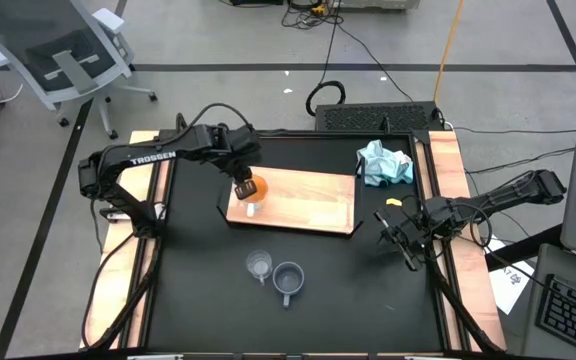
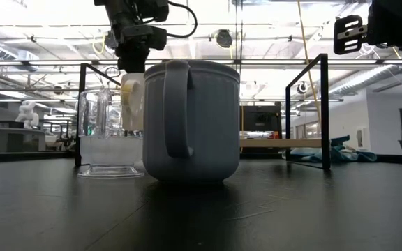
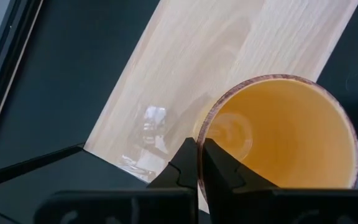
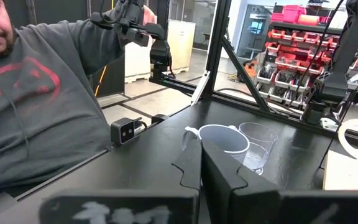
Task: Stack small to large cups/mugs on shelf
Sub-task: Put the yellow mug on the shelf
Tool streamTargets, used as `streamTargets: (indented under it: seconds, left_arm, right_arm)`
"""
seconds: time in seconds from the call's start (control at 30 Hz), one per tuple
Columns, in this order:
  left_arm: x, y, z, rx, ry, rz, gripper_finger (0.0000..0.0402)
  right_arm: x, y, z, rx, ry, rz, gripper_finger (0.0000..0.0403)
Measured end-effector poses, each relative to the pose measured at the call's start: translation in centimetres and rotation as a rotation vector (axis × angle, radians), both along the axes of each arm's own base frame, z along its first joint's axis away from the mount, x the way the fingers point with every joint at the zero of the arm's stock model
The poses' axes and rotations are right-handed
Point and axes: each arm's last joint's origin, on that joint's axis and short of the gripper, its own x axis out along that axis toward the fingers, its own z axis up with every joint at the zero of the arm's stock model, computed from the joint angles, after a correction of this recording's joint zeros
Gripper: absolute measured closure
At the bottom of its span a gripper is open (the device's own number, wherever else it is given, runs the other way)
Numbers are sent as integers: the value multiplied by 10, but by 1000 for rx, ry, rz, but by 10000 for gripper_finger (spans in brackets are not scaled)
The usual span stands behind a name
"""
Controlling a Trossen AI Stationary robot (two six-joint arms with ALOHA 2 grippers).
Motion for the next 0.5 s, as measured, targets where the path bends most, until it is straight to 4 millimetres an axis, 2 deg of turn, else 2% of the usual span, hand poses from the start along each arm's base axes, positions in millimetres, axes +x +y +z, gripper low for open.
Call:
streamTargets:
  seconds: [0.3, 0.5]
  left_arm:
    - [1, 1, -16, 34, 4, -15, 397]
    - [2, 1, -16, 39, -4, -26, 397]
  right_arm:
    - [0, 0, 0, 0, 0, 0, 403]
    - [0, 0, 0, 0, 0, 0, 403]
